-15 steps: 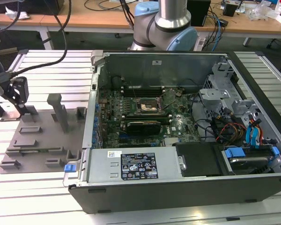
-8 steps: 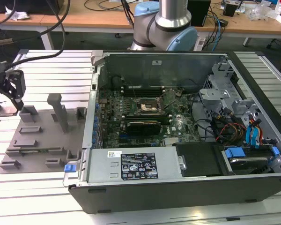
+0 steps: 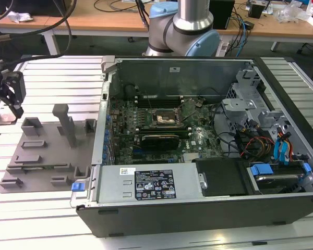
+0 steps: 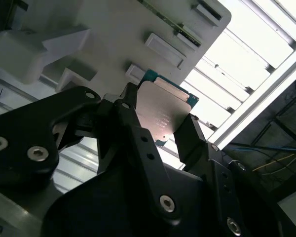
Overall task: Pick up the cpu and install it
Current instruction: 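Pick up the cpu and move it towards the insertion slot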
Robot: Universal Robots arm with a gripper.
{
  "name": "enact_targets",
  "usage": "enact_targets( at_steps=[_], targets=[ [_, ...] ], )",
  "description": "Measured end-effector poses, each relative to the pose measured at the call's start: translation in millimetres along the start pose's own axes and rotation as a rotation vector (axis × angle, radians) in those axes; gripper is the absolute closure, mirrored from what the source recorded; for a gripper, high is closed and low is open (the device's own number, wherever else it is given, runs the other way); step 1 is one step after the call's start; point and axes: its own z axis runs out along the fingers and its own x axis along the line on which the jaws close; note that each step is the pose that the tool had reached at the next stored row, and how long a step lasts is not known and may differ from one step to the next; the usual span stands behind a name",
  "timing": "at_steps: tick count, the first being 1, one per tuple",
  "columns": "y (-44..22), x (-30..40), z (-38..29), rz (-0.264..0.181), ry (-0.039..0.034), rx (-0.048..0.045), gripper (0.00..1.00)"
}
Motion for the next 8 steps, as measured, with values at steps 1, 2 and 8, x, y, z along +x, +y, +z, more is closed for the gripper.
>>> enact_targets(
  at_steps=[1,2,8],
  targets=[
    [0.0,-0.1,-2.2,0.000,-0.0001,0.0000,0.45],
    [-0.1,-0.2,-5.6,0.000,0.0000,0.0000,0.45],
    [-0.4,-0.6,-20.9,0.000,0.0000,0.0000,0.45]
  ],
)
